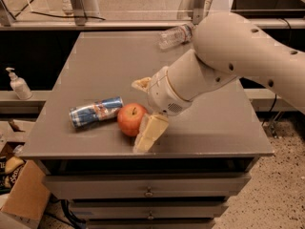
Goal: Move apple near redbull can
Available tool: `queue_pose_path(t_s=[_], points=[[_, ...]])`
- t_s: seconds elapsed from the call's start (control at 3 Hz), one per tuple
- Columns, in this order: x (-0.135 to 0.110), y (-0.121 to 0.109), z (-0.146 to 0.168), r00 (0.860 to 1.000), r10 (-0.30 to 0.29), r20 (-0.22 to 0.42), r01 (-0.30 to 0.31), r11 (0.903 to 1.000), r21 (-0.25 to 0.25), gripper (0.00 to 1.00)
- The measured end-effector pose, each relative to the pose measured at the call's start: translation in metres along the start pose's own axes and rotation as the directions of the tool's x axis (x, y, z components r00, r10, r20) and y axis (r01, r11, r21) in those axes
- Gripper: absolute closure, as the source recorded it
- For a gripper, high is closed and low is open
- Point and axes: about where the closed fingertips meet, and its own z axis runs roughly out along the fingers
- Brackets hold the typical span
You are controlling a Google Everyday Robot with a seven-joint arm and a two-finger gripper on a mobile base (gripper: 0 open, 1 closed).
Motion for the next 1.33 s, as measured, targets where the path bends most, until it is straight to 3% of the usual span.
queue_pose_path(t_s=[0.33,0.67,1.0,1.33], points=[[0.005,0.004,0.002,1.000,0.010,-0.006,-0.010,0.9999,-0.010,0.00],[0.018,-0.007,-0.011,0.999,0.045,-0.016,-0.045,0.9989,0.012,0.00],[0.045,-0.033,-0.038,0.994,0.104,-0.017,-0.102,0.9929,0.061,0.00],[0.072,-0.068,-0.072,0.987,0.158,-0.003,-0.156,0.9802,0.122,0.00]])
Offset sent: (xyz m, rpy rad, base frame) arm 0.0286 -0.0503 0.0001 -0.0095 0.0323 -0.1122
